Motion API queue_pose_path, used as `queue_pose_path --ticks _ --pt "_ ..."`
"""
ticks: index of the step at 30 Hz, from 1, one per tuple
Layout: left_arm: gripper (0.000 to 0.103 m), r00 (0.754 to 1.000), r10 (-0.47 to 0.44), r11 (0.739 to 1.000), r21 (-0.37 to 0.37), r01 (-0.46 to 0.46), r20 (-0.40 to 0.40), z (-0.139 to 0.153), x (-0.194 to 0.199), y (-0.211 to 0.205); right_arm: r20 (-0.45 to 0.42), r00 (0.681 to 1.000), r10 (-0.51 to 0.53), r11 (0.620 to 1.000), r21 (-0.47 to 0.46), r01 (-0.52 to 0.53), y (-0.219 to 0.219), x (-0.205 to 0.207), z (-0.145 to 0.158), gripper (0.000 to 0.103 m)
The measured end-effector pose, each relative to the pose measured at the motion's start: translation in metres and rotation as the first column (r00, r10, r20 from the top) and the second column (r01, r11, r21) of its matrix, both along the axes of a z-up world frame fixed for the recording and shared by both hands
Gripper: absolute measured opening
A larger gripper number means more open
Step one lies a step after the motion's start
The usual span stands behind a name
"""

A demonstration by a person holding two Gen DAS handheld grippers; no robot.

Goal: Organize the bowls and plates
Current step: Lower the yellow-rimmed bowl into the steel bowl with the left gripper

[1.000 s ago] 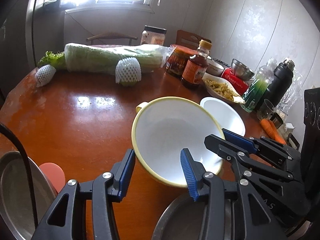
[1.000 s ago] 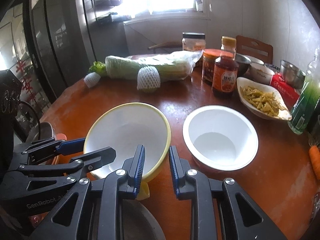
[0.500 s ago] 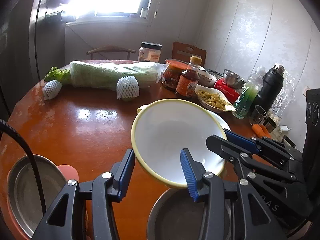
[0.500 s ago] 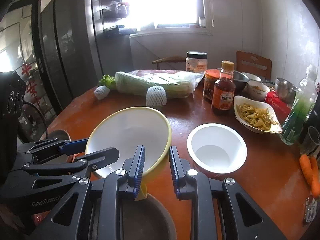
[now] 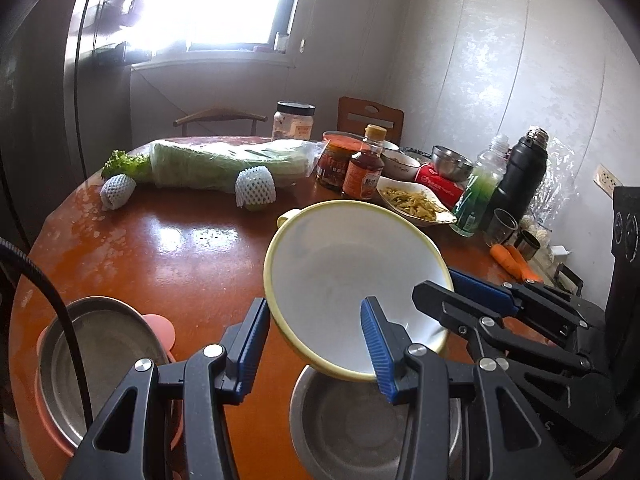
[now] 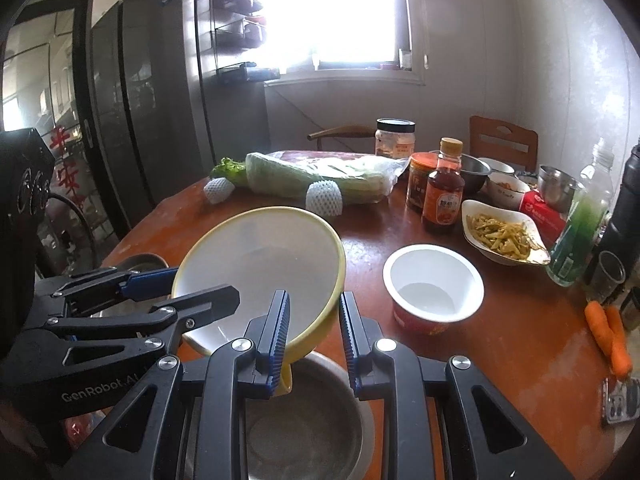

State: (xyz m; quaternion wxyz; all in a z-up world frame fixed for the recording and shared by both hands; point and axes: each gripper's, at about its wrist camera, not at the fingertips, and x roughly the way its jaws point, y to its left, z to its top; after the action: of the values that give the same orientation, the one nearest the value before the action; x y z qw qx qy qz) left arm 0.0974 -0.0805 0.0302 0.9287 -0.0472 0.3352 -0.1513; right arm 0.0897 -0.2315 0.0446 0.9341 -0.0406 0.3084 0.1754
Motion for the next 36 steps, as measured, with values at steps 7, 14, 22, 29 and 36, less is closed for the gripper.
queue_pose_path --ticks 7,14,22,29,36 --pt "0.047 1.0 -0.013 1.0 0.017 0.013 0.0 -0.003 -0.016 -0.003 -0.003 1.0 -0.006 1.0 0.004 0.006 -0.002 -0.022 -0.005 0.027" --pt "0.047 1.0 -0.019 0.999 0.032 0.019 -0.008 -0.009 -0.028 -0.005 -0.025 1.0 -0.006 1.0 -0.004 0.006 -0.002 -0.037 -0.016 0.027" --pt "0.047 0.999 -0.029 0.999 0.045 0.031 -0.036 -0.021 -0.035 -0.011 -0.058 0.998 -0.021 1.0 -0.02 0.02 -0.007 -0.047 -0.033 0.027" --pt "0.047 0.998 -0.044 0.997 0.067 0.047 -0.05 -0.026 -0.037 -0.019 -0.08 0.996 -0.032 0.999 -0.021 0.03 -0.012 -0.052 -0.044 0.027" --pt "0.047 0.997 -0.047 0.996 0.077 0.053 -0.068 -0.032 -0.036 -0.022 -0.1 0.994 -0.037 0.999 -0.015 0.036 -0.016 -0.055 -0.052 0.027"
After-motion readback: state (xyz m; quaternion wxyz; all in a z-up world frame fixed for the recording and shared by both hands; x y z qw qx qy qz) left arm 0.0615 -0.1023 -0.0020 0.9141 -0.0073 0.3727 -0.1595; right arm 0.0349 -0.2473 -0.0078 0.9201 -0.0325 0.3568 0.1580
